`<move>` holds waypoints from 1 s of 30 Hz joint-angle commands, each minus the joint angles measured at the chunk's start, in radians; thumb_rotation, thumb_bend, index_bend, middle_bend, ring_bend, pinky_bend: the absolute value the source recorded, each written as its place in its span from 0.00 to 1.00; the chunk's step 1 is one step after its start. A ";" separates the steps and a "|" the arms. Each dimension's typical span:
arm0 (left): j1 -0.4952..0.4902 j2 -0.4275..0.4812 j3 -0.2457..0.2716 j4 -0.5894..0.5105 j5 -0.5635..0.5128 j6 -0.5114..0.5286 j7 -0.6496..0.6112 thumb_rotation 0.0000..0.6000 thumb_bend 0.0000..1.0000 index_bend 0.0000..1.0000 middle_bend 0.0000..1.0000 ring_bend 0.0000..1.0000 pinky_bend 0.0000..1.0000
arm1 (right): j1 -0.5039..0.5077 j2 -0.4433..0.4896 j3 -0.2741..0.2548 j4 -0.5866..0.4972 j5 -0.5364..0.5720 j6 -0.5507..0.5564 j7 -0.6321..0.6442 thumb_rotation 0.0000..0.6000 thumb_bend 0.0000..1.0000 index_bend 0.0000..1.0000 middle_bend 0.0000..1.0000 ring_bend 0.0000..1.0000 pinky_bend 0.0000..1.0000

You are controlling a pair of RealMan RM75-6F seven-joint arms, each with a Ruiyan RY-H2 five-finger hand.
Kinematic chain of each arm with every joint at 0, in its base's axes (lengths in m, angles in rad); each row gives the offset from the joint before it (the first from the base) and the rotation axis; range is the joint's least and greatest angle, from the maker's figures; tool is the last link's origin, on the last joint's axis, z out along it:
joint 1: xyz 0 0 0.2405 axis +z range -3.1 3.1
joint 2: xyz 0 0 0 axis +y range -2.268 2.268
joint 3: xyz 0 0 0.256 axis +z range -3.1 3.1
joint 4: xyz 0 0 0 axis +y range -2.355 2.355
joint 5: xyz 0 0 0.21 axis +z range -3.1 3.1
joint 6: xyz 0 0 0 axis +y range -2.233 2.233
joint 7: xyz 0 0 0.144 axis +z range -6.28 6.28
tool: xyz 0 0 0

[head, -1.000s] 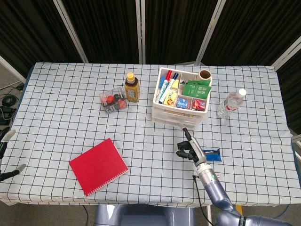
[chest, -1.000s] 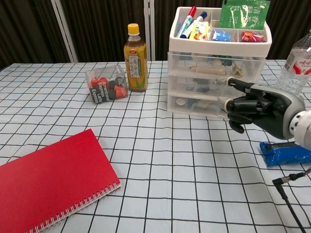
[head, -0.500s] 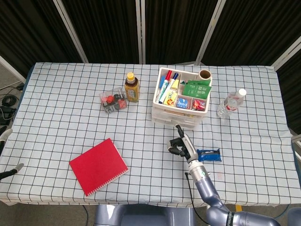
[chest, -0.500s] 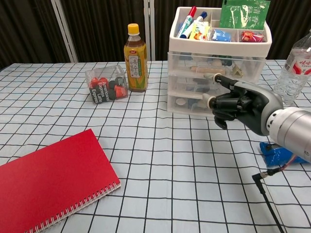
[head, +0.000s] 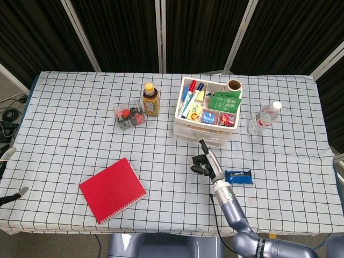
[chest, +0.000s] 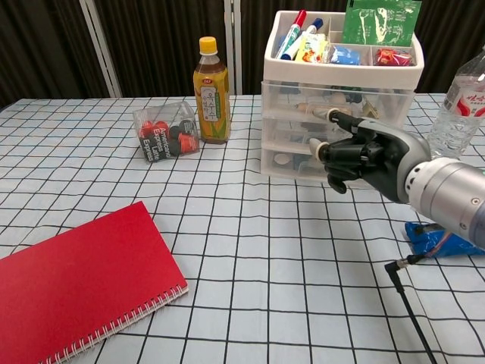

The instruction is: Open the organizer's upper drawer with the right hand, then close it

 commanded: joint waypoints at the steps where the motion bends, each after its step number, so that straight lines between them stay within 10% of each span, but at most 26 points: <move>1: 0.000 0.001 -0.001 0.001 -0.002 -0.001 -0.006 1.00 0.15 0.00 0.00 0.00 0.00 | 0.004 -0.002 0.006 0.005 0.009 -0.005 -0.007 1.00 0.49 0.05 0.92 0.93 0.81; 30: -0.008 -0.002 0.013 0.000 0.010 -0.024 0.004 1.00 0.15 0.00 0.00 0.00 0.00 | 0.022 -0.014 0.041 0.043 0.007 -0.093 0.077 1.00 0.49 0.17 0.92 0.93 0.81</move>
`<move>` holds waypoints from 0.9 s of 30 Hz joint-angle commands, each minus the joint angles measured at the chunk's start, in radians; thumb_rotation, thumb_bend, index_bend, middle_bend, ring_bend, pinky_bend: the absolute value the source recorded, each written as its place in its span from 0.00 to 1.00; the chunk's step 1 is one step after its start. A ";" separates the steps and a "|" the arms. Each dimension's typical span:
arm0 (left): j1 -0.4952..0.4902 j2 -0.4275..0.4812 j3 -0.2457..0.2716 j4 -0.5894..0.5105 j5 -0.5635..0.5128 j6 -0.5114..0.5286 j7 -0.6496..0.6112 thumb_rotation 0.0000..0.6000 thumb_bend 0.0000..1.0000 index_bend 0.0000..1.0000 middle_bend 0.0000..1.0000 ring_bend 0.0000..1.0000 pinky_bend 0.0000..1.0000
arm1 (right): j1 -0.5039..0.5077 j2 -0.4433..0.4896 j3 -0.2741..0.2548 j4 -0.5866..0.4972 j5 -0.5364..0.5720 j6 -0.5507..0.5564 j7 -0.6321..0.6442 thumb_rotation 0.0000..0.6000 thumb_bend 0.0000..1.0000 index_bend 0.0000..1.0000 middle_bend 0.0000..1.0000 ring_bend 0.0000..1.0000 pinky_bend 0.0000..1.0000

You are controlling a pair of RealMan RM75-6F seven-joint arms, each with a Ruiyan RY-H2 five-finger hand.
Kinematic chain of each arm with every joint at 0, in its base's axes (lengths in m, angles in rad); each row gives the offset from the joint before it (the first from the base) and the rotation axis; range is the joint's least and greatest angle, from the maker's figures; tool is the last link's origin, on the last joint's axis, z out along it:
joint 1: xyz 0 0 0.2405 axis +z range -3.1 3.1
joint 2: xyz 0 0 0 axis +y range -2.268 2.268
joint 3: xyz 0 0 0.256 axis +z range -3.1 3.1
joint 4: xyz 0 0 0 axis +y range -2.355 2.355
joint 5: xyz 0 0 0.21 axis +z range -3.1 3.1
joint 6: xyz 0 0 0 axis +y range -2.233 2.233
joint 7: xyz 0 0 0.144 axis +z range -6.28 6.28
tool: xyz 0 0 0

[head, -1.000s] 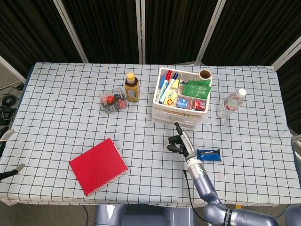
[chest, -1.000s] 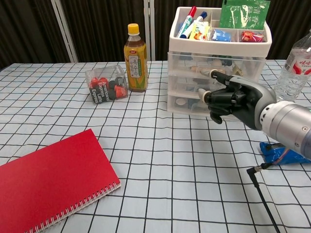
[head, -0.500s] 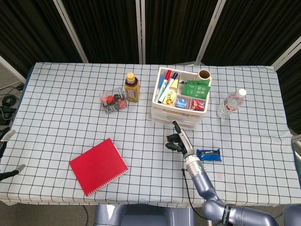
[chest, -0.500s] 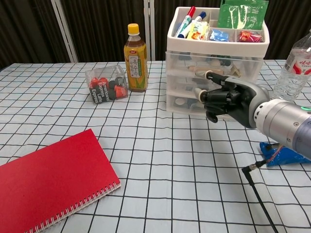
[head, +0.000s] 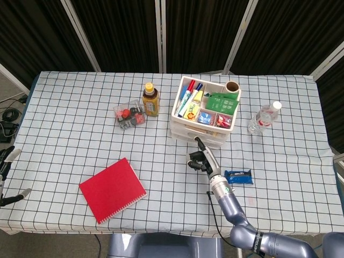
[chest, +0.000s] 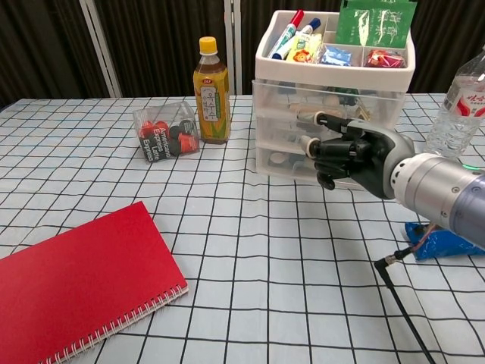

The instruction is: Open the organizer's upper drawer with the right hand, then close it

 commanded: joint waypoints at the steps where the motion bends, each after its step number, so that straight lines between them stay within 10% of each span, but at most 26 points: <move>1: 0.000 0.000 0.000 -0.001 0.000 -0.001 0.002 1.00 0.15 0.00 0.00 0.00 0.00 | -0.006 0.005 -0.006 -0.015 -0.011 0.000 0.007 1.00 0.49 0.18 0.92 0.93 0.81; 27: 0.004 -0.005 0.004 -0.009 0.008 0.011 0.026 1.00 0.15 0.00 0.00 0.00 0.00 | -0.145 0.081 -0.192 -0.183 -0.265 0.218 -0.109 1.00 0.44 0.14 0.88 0.89 0.78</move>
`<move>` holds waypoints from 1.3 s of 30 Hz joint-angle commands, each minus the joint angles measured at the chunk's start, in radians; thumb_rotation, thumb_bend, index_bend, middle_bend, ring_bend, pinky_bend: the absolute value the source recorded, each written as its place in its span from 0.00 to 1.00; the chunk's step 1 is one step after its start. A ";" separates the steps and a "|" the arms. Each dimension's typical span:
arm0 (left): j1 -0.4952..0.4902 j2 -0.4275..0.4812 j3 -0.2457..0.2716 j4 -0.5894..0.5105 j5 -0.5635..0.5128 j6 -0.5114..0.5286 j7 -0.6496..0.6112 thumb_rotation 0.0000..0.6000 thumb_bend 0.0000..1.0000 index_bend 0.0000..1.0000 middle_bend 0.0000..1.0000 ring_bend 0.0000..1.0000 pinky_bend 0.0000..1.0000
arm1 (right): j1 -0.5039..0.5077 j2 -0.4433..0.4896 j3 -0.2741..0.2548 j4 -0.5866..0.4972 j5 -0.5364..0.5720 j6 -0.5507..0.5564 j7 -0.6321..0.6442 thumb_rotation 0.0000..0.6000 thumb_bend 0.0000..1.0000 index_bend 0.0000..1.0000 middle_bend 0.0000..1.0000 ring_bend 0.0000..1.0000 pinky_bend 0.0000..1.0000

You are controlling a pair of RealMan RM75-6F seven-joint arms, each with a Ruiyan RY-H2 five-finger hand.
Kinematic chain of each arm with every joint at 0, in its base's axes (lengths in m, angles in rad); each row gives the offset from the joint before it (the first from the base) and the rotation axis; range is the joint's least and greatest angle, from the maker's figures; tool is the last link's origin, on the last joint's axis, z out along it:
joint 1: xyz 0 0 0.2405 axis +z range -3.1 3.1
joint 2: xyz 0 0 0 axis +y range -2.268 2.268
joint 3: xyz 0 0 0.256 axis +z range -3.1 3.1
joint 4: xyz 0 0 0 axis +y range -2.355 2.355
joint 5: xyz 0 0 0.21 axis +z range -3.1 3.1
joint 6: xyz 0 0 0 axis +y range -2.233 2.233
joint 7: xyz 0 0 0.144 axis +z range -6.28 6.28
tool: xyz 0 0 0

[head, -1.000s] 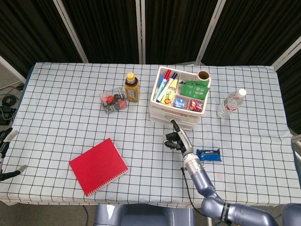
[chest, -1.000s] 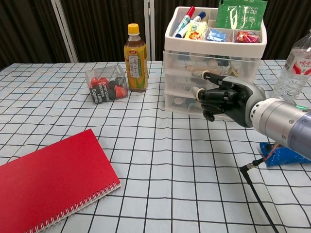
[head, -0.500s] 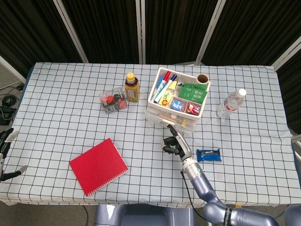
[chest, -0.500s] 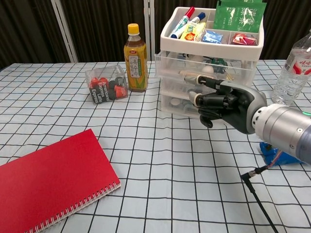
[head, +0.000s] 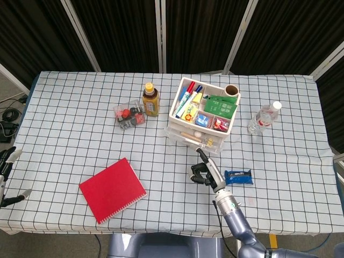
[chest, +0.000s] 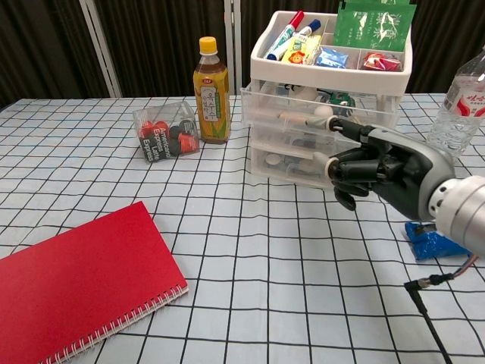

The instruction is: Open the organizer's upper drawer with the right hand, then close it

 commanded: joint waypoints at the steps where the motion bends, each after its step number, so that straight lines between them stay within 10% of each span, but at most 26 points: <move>1: 0.002 -0.001 0.001 -0.002 0.002 0.004 0.006 1.00 0.15 0.00 0.00 0.00 0.00 | -0.041 0.028 -0.068 -0.046 -0.111 0.080 -0.066 1.00 0.44 0.14 0.88 0.89 0.78; 9: 0.014 0.001 0.000 -0.010 0.008 0.031 0.021 1.00 0.15 0.00 0.00 0.00 0.00 | -0.042 0.146 -0.129 -0.166 -0.134 0.102 -0.382 1.00 0.42 0.13 0.88 0.88 0.77; 26: 0.015 0.002 0.000 -0.013 0.007 0.029 0.031 1.00 0.15 0.00 0.00 0.00 0.00 | 0.035 0.214 -0.050 -0.308 0.114 0.223 -1.023 1.00 0.41 0.07 0.88 0.88 0.77; 39: 0.016 0.000 -0.001 -0.013 0.008 0.029 0.034 1.00 0.15 0.00 0.00 0.00 0.00 | 0.107 0.213 -0.006 -0.367 0.289 0.243 -1.174 1.00 0.41 0.08 0.88 0.88 0.77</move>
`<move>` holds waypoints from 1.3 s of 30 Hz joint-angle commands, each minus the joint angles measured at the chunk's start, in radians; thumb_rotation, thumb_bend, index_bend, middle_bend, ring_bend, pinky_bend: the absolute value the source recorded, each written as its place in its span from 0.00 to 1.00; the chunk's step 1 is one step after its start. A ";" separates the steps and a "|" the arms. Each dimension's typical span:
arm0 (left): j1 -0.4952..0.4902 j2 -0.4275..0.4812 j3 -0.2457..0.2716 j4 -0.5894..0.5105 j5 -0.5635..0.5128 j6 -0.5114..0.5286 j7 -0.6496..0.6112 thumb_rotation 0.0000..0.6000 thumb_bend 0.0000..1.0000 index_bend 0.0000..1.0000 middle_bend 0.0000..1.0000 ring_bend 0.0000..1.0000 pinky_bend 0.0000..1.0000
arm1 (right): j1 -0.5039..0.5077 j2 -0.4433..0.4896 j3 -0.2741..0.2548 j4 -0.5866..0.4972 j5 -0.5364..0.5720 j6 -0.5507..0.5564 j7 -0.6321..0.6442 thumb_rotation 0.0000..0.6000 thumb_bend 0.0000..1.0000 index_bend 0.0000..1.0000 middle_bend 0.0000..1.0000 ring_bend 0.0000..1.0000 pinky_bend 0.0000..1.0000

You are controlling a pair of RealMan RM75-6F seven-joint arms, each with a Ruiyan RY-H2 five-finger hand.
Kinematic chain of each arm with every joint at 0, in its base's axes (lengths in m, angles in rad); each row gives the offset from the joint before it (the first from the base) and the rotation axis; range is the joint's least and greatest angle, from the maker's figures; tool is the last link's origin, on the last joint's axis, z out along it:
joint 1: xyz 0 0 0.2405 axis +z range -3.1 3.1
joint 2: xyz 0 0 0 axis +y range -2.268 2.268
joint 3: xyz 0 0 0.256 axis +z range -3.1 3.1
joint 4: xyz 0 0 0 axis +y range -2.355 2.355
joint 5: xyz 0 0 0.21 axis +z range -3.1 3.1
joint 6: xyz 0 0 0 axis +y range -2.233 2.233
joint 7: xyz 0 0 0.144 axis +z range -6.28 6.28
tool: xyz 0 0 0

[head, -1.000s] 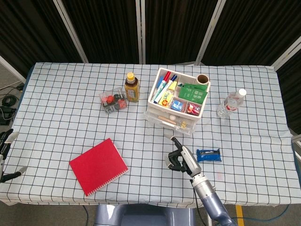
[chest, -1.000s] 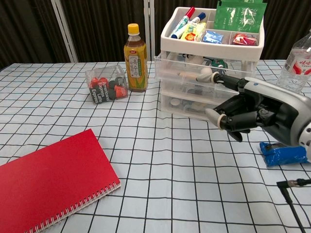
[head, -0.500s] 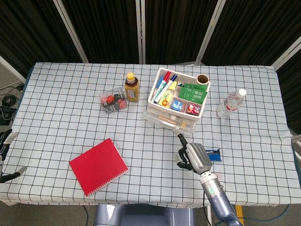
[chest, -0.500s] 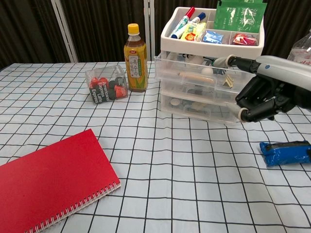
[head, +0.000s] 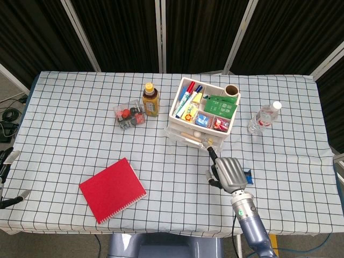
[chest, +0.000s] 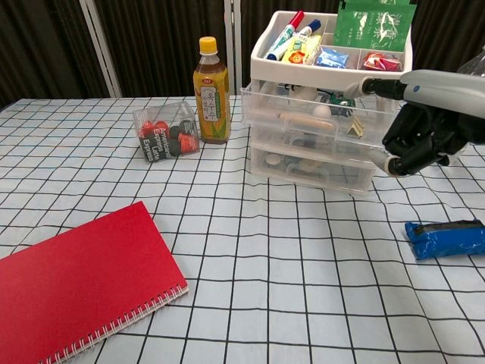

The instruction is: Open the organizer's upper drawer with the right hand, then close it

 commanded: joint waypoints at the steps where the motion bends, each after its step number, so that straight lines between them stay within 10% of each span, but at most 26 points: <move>1: -0.002 -0.001 -0.001 0.001 -0.003 -0.005 0.000 1.00 0.15 0.00 0.00 0.00 0.00 | 0.034 -0.013 0.020 -0.003 0.052 0.006 -0.045 1.00 0.41 0.08 0.88 0.88 0.77; 32: -0.006 0.005 0.000 0.004 -0.006 -0.018 -0.015 1.00 0.15 0.00 0.00 0.00 0.00 | 0.204 -0.120 0.083 0.092 0.255 0.056 -0.101 1.00 0.44 0.09 0.88 0.89 0.78; 39: -0.006 0.009 -0.002 0.005 -0.014 -0.020 -0.024 1.00 0.15 0.00 0.00 0.00 0.00 | 0.207 -0.122 0.079 0.102 0.243 0.049 -0.061 1.00 0.46 0.22 0.89 0.90 0.78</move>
